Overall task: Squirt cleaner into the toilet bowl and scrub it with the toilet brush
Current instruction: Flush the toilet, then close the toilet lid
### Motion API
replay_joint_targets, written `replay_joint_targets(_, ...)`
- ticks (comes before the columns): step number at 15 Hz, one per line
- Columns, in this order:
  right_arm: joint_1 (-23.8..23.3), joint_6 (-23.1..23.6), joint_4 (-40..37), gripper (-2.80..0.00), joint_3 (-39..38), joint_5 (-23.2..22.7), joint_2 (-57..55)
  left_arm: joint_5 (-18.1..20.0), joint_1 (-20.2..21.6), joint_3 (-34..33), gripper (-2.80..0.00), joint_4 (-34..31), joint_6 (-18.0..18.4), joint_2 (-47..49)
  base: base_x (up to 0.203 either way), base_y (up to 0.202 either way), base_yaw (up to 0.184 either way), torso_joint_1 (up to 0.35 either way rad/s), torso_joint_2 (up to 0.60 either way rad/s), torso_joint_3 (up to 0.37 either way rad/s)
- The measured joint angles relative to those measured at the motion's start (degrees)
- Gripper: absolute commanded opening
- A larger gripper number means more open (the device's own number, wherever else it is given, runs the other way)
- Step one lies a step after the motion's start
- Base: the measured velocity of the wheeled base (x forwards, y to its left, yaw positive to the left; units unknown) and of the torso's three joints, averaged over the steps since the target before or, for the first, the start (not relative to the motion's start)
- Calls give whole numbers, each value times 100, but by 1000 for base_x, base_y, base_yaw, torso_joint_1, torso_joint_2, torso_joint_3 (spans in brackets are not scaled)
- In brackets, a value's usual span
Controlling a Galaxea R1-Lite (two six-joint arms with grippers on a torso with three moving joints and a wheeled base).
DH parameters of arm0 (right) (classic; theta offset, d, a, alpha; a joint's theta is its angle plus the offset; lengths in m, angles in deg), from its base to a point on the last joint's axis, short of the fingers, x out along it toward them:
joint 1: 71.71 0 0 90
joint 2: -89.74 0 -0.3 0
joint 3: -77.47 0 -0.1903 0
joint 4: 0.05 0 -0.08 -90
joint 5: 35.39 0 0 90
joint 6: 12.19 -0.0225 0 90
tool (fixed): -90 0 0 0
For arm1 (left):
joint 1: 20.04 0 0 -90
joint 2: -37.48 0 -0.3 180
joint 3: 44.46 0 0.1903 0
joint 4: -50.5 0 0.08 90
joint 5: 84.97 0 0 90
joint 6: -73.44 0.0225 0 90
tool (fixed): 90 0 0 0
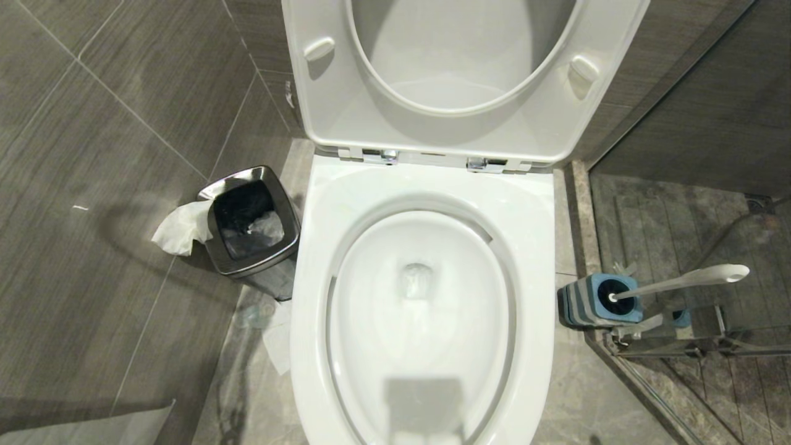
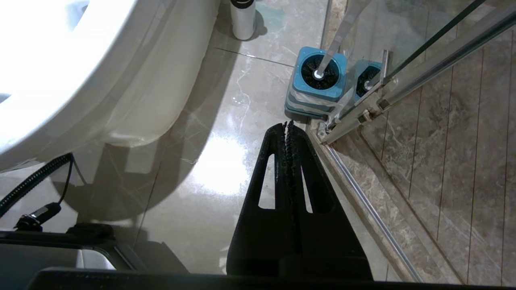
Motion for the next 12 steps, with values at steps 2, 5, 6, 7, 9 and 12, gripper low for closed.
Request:
replay_joint_targets(2, 0, -1, -2, -280, 0, -6, 0, -9, 4, -159, -280, -659, -25, -288, 0, 0, 0, 0, 0, 0)
replay_joint_targets(5, 0, 1, 2, -280, 0, -3, 0, -80, -2, -285, -280, -784, -13, -501, 0, 0, 0, 0, 0, 0)
replay_joint_targets(6, 0, 1, 1, -280, 0, -2, 0, -92, -5, -341, -280, -792, -2, -549, 0, 0, 0, 0, 0, 0)
replay_joint_targets(7, 0, 1, 0, -280, 0, -3, 0, -97, -7, -373, -280, -808, 7, -585, 0, 0, 0, 0, 0, 0)
replay_joint_targets(9, 0, 1, 0, -280, 0, -3, 0, -96, -13, -407, -280, -1032, 12, -656, 0, 0, 0, 0, 0, 0)
replay_joint_targets(12, 0, 1, 2, -280, 0, -5, 0, -44, -13, -493, -280, -1467, 25, -764, 0, 0, 0, 0, 0, 0)
